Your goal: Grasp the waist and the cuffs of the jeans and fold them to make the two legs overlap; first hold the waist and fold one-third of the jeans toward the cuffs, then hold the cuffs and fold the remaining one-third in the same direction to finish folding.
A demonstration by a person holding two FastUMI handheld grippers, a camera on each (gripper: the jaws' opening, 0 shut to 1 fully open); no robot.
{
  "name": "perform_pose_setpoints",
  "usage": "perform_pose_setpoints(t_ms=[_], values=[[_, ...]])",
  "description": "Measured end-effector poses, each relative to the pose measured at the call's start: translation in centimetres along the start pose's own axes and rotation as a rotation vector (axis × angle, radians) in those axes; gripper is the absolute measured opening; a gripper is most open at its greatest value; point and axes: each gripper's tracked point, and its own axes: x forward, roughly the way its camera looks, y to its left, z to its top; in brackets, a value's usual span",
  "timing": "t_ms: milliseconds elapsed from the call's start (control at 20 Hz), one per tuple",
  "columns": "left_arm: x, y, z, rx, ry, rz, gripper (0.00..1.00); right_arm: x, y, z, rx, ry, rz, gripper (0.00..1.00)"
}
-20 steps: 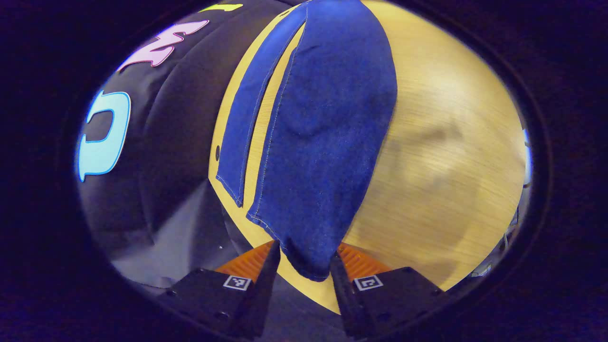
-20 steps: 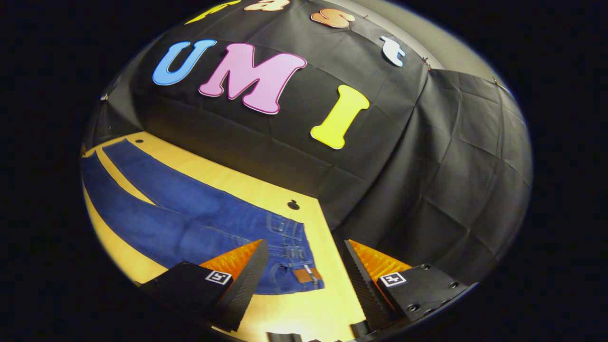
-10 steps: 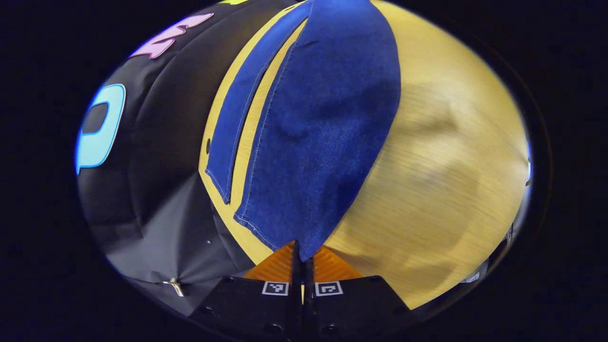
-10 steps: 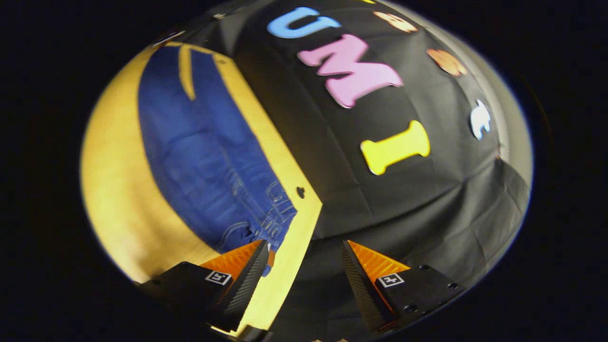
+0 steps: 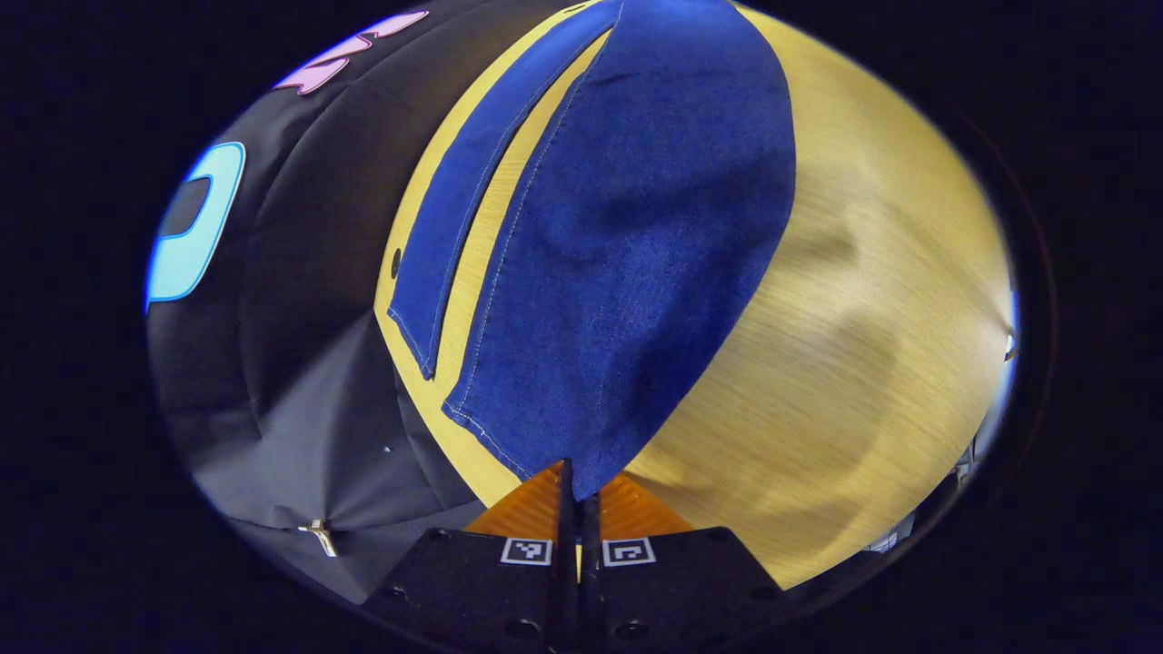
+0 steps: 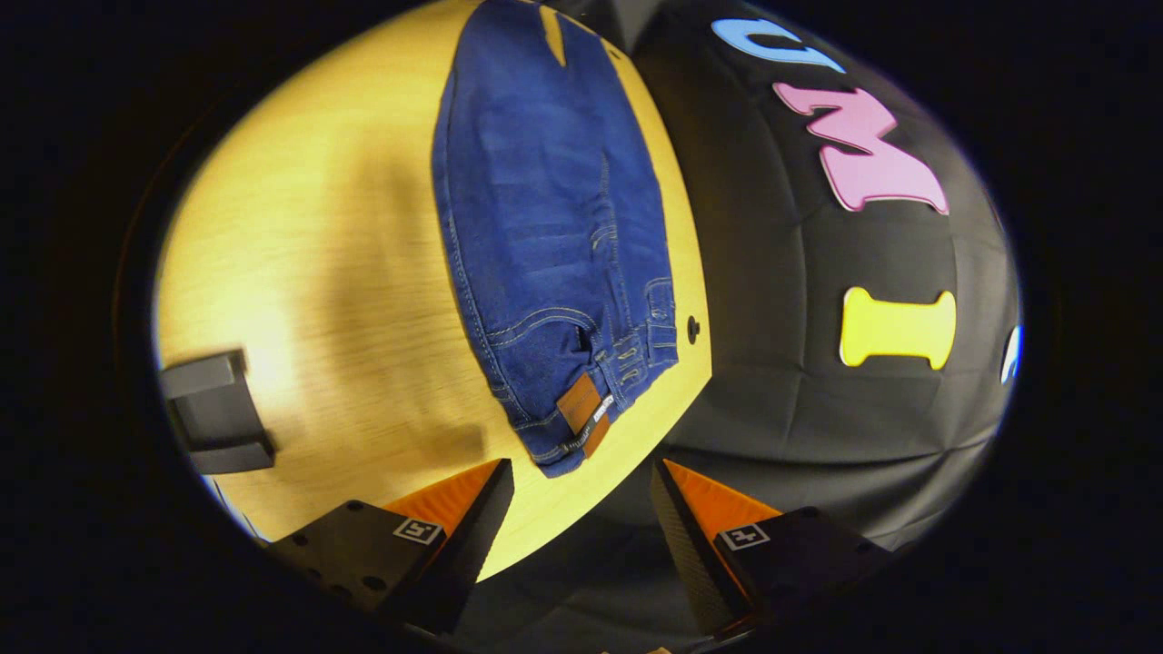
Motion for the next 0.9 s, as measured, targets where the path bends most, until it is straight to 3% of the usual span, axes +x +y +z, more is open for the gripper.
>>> perform_pose_setpoints(t_ms=[100, 200, 250, 400, 500, 600, 650, 800, 900], values=[[0.1, 0.0, 0.0, -0.008, 0.004, -0.004, 0.06, 1.9, 1.5, 0.3, -0.067, -0.008, 0.054, 0.94], [0.0, 0.0, 0.1, -0.003, 0.007, 0.0, 0.06, 3.0, 0.9, 0.4, -0.14, -0.016, 0.03, 0.94], [-0.1, -0.1, 0.2, -0.002, 0.008, 0.003, 0.06, 3.4, 0.8, 0.3, -0.132, -0.016, 0.026, 0.85], [0.0, 0.0, 0.0, -0.026, 0.009, 0.015, 0.06, 4.1, 1.1, 0.4, -0.12, -0.019, 0.043, 0.85], [0.0, 0.0, 0.1, -0.032, 0.012, 0.023, 0.06, 4.4, 2.3, 0.4, -0.128, -0.016, 0.089, 0.75], [0.0, 0.0, 0.1, -0.031, 0.013, 0.024, 0.06, 4.6, 2.5, 0.6, -0.138, -0.015, 0.1, 0.37], [0.1, 0.0, 0.1, -0.029, 0.013, 0.021, 0.06, 4.4, 2.5, 1.1, -0.122, -0.014, 0.107, 0.33], [0.0, -0.2, 0.2, -0.04, 0.016, 0.0, 0.06, 5.0, 2.3, 0.6, -0.017, 0.015, 0.143, 0.1], [-0.3, -0.6, 0.4, -0.063, 0.017, -0.041, 0.06, 4.8, 2.1, 0.6, 0.022, 0.027, 0.177, 0.08]])
